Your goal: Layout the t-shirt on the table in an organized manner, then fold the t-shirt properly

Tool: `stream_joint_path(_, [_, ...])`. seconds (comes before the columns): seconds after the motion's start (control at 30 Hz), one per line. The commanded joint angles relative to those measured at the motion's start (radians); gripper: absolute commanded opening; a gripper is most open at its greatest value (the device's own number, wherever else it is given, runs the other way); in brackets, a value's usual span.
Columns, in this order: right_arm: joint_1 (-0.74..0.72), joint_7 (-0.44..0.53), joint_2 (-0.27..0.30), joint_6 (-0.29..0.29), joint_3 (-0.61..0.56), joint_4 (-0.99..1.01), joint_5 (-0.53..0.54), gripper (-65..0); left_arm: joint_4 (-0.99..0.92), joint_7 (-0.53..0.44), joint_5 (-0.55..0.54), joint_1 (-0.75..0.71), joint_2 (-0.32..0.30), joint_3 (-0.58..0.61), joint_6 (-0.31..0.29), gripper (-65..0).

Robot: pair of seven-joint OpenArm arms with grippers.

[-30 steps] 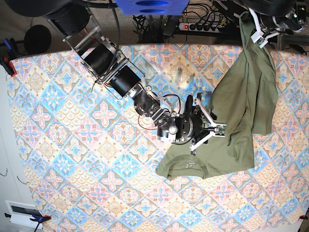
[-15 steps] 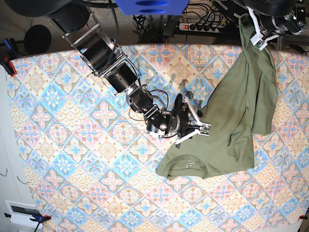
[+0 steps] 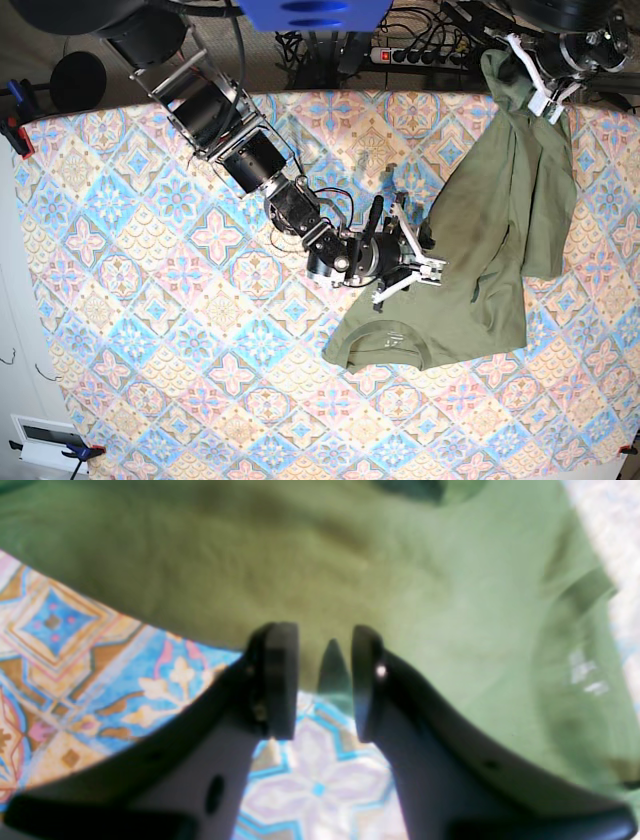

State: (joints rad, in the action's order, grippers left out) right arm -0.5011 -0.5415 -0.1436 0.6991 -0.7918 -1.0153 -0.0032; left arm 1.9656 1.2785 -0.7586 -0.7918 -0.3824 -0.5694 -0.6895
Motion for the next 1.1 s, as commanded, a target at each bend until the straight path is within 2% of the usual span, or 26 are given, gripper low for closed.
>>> stream_joint_path(0.0, [-0.028,0.047,-0.013,-0.001,0.004,-0.001,0.012,-49.1,0.025,-0.020,-0.037,0.008,-0.005,-0.001,-0.009,-65.0])
stream_joint_path(0.13, [-0.028,0.102,-0.013,-0.001,-0.065,0.043,0.012,-49.3,0.025,-0.020,-0.111,0.015,0.013,0.005,-0.009,-65.0])
stream_joint_path(0.27, [-0.028,0.142,-0.013,-0.001,-0.154,0.094,0.012,-49.3,0.025,-0.020,-0.135,0.015,0.013,0.005,-0.009,-65.0])
stream_joint_path(0.33, [-0.029,0.169,-0.013,-0.060,-0.194,0.132,0.012,-49.3,0.025,-0.020,-0.134,0.015,0.013,0.005,-0.009,-65.0])
stream_joint_path(0.37, [-0.029,0.183,-0.013,-0.081,-0.205,0.154,0.012,-49.3,0.025,-0.020,-0.134,0.015,0.013,0.005,-0.009,-65.0])
stream_joint_path(0.6, [-0.037,0.192,-0.013,-0.091,-0.203,0.258,0.013,-49.3,0.025,-0.023,-0.134,0.016,0.013,0.005,-0.009,-65.0])
stream_joint_path(0.7, [-0.057,0.180,-0.013,-0.104,-0.142,0.307,0.013,-49.3,0.025,-0.020,-0.135,0.048,0.013,0.005,-0.009,-65.0])
stream_joint_path(0.83, [-0.086,0.120,-0.013,-0.169,0.002,0.362,0.012,-49.2,0.025,-0.020,-0.135,0.108,0.016,0.005,-0.009,-65.0])
stream_joint_path(1.07, [-0.144,0.036,-0.013,-0.174,0.148,0.427,0.007,-49.2,0.025,-0.018,-0.135,0.254,0.063,0.005,-0.009,-65.0])
